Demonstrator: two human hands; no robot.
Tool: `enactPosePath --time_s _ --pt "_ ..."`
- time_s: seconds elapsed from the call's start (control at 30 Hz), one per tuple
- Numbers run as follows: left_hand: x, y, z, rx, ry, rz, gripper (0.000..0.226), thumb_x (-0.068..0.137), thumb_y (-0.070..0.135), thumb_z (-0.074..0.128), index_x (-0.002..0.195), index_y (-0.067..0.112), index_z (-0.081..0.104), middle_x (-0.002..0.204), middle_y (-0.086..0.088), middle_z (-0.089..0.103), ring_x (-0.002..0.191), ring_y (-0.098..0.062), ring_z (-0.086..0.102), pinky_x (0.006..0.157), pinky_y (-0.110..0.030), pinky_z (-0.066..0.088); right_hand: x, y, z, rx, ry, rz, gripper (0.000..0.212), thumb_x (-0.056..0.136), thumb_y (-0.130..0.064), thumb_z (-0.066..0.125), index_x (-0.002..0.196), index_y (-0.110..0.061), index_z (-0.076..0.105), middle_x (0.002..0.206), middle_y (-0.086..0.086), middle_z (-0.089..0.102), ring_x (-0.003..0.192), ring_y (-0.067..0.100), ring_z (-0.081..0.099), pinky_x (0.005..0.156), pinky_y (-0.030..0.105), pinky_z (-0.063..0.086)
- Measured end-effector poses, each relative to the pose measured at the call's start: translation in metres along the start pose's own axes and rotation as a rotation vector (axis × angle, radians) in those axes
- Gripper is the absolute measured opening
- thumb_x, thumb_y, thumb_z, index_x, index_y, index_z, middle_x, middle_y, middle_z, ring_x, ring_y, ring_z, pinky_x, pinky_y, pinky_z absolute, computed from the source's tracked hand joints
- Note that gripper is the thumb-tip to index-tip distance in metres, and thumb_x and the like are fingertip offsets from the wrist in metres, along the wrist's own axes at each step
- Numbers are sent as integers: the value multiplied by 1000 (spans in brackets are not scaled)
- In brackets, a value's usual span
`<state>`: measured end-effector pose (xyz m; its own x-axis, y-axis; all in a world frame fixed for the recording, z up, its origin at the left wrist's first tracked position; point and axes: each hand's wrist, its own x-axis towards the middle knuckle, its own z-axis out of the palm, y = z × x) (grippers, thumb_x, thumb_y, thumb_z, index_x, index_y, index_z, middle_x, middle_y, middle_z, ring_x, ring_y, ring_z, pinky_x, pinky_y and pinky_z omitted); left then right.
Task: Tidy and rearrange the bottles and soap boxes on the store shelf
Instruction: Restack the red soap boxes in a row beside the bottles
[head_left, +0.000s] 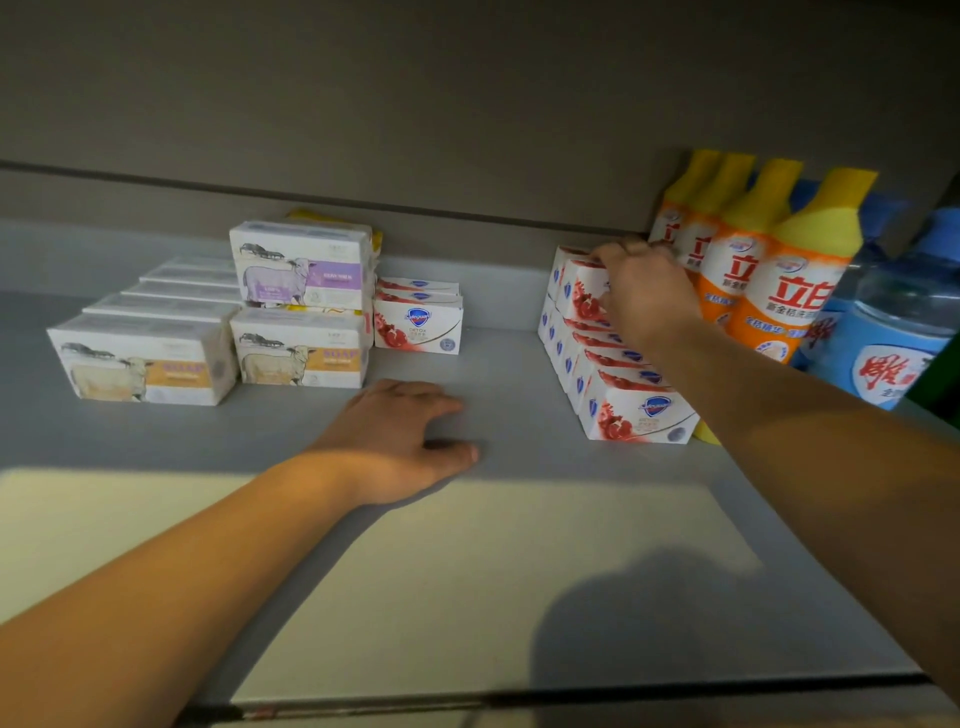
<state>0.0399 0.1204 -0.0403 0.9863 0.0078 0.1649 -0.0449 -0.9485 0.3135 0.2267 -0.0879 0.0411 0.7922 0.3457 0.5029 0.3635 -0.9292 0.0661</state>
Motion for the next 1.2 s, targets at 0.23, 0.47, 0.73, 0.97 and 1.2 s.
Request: enactPosePath --time_s 0.23,0.47,0.73,0.97,1.2 --pt "1 -2 1 -15 3 4 69 79 68 55 140 38 44 151 12 36 140 -12 26 115 -25 18 12 1 13 -1 39 25 56 87 -17 70 139 -21 48 139 10 53 127 39 48 109 53 37" --pt "-1 0 0 -40 13 -2 80 65 71 41 138 40 45 150 14 38 139 -10 26 114 -22 17 10 2 14 2 27 20 58 88 -21 70 141 -23 45 142 9 51 130 38 46 110 52 35" --pt "-1 1 -2 -63 -9 -6 79 67 69 43 137 34 49 148 12 42 138 -11 32 109 -17 18 -2 -6 -23 -16 -78 -57 50 92 -34 63 137 -20 49 136 8 57 117 34 58 103 46 46" --pt "-6 -4 -18 -513 161 -163 28 85 28 68 113 23 67 114 7 68 106 -6 62 96 -19 42 -30 -70 -30 497 55 -220 32 87 -22 62 119 -17 64 118 5 64 108 22 60 93 29 44" --pt "-4 -22 -28 -833 448 -339 23 74 28 64 94 20 70 82 2 70 81 -15 64 90 -40 52 -14 -132 36 492 -183 -184 61 88 -29 62 145 -20 41 146 6 41 131 29 40 108 37 37"
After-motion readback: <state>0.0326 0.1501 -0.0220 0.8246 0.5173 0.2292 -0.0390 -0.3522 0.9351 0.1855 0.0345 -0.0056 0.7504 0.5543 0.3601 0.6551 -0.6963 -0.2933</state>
